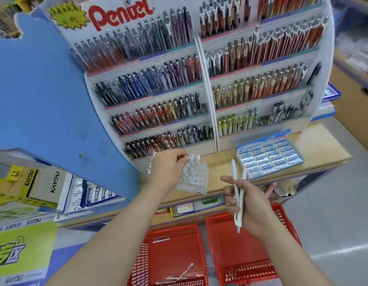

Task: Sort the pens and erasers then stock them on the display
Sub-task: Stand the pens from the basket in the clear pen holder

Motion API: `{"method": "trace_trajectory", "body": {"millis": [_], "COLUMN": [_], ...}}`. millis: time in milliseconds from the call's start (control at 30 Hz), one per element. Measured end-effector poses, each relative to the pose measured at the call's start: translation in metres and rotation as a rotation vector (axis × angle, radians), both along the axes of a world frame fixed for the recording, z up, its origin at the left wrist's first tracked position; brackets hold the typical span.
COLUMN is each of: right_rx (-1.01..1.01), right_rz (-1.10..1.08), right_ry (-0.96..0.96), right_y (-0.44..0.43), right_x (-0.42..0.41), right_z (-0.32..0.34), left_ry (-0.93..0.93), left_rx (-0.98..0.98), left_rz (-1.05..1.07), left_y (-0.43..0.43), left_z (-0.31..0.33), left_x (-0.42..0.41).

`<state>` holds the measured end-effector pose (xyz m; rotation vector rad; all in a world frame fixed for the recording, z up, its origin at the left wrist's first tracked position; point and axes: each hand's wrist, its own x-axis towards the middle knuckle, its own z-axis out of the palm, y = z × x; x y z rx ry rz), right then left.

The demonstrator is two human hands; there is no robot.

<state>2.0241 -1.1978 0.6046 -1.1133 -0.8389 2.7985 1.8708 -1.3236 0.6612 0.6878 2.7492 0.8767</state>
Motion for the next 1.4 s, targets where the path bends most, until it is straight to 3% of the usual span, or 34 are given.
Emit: {"method": "trace_trajectory", "body": {"millis": [467, 800, 900, 1033, 1100, 1167, 1233, 1400], "right_rx": [0.061, 0.186, 0.181, 0.161, 0.136, 0.127, 0.153, 0.296], "right_rz": [0.035, 0.011, -0.009, -0.092, -0.106, -0.095, -0.074, -0.028], "right_ry": [0.018, 0.06, 0.064, 0.098, 0.146, 0.213, 0.264, 0.308], "right_y": [0.002, -0.007, -0.011, -0.008, -0.006, -0.005, -0.01, -0.023], "right_x": [-0.003, -0.011, -0.015, -0.021, -0.024, -0.029, -0.034, -0.039], "right_z": [0.005, 0.022, 0.03, 0.036, 0.043, 0.05, 0.056, 0.064], "left_ry": [0.038, 0.243, 0.215, 0.208, 0.023, -0.348, -0.576, -0.738], "left_rx": [-0.092, -0.217, -0.253, -0.06, 0.028, 0.187, 0.342, 0.57], "left_rz": [-0.111, -0.218, -0.184, -0.075, -0.088, -0.089, -0.045, 0.051], "left_y": [0.006, 0.011, 0.011, 0.001, -0.003, -0.004, -0.004, -0.004], "left_z": [-0.006, -0.033, -0.033, -0.016, -0.006, -0.001, 0.002, 0.013], "left_x": [-0.011, -0.01, -0.009, 0.014, 0.039, 0.061, 0.075, 0.088]}}
